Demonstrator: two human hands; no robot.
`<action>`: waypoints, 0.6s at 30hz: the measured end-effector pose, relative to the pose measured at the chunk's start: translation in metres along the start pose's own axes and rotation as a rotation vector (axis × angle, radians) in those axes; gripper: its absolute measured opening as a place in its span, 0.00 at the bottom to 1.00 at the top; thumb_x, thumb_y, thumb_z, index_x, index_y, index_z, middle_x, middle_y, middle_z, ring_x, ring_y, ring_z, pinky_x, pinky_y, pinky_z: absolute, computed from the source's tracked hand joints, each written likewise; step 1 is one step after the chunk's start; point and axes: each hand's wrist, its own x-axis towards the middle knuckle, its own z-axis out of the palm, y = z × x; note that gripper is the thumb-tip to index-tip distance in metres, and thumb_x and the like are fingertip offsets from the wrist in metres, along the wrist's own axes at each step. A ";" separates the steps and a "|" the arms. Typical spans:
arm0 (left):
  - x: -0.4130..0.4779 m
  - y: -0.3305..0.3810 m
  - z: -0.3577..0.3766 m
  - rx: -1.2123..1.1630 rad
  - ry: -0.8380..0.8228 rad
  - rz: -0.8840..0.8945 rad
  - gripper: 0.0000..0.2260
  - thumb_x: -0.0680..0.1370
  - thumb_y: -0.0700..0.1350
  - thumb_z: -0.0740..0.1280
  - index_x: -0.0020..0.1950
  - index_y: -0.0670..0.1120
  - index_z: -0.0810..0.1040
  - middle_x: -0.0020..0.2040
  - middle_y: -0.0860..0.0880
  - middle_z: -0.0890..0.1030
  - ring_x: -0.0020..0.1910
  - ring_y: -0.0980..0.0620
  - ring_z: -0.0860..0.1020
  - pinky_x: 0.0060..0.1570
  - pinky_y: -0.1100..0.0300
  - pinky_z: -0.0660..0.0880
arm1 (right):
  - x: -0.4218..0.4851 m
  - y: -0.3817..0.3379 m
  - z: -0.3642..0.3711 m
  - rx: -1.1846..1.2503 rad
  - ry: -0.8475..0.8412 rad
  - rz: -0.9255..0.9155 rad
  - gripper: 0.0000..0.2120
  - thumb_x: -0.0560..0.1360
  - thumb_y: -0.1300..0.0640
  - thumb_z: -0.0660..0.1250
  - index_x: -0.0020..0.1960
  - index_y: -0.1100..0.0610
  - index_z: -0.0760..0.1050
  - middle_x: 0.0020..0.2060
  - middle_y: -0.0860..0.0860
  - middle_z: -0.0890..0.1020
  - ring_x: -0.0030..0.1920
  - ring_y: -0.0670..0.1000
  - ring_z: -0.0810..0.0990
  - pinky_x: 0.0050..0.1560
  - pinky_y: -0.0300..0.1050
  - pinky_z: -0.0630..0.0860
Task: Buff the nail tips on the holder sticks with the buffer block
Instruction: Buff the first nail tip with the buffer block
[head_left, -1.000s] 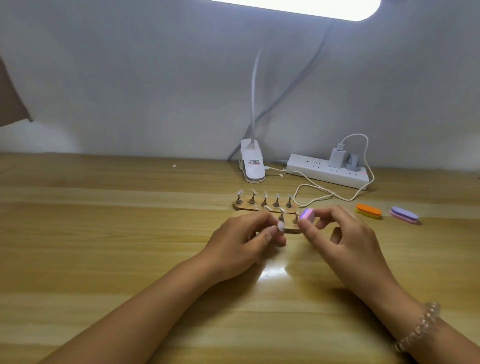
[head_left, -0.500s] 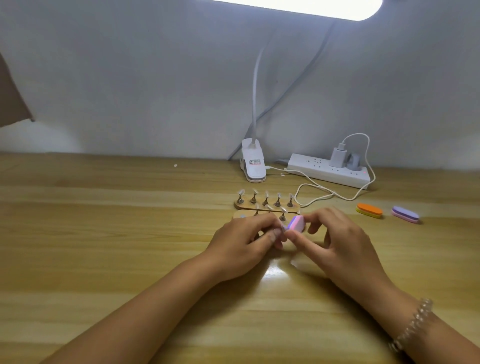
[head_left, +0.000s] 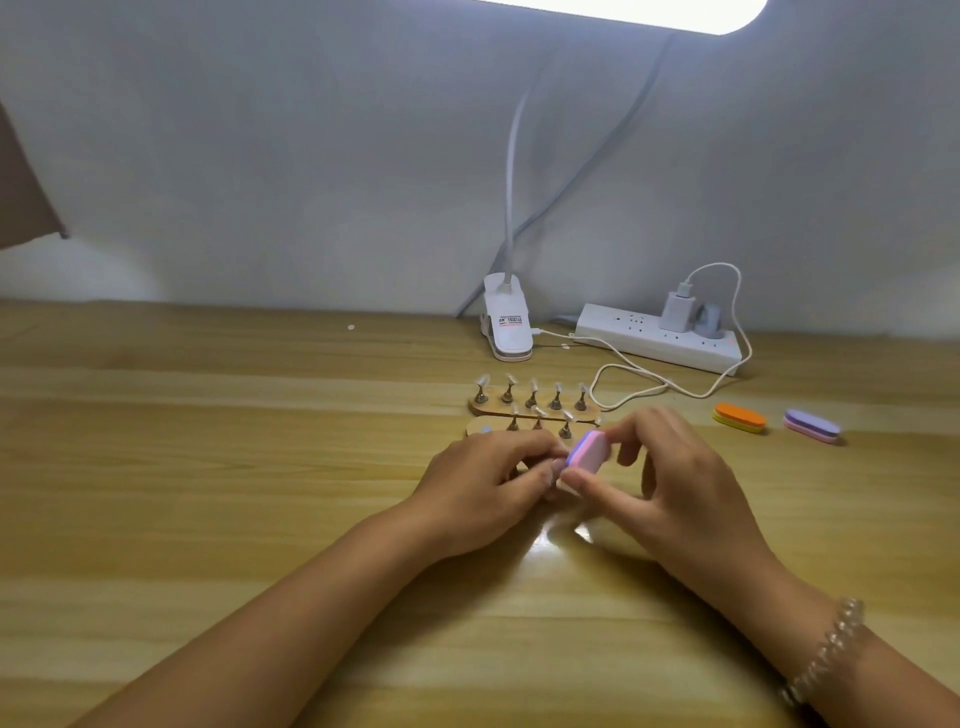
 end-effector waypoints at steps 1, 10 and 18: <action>0.000 0.000 0.000 0.006 -0.007 0.000 0.07 0.82 0.50 0.63 0.50 0.61 0.78 0.39 0.66 0.78 0.41 0.60 0.74 0.41 0.59 0.67 | 0.001 0.002 -0.001 0.026 0.019 0.024 0.19 0.67 0.33 0.67 0.44 0.48 0.72 0.39 0.41 0.71 0.36 0.39 0.71 0.34 0.40 0.64; 0.000 -0.001 0.001 -0.152 0.020 0.016 0.07 0.82 0.48 0.65 0.57 0.54 0.81 0.41 0.60 0.84 0.43 0.55 0.79 0.46 0.53 0.74 | 0.004 0.005 -0.003 0.056 0.116 0.090 0.18 0.66 0.37 0.70 0.45 0.50 0.74 0.40 0.44 0.73 0.36 0.43 0.71 0.36 0.43 0.68; 0.001 -0.002 0.000 -0.302 0.086 0.010 0.07 0.79 0.47 0.66 0.50 0.48 0.84 0.44 0.51 0.85 0.46 0.45 0.82 0.50 0.42 0.77 | -0.002 -0.006 -0.001 -0.081 -0.028 -0.014 0.17 0.67 0.38 0.70 0.46 0.47 0.70 0.41 0.42 0.72 0.35 0.40 0.71 0.31 0.41 0.66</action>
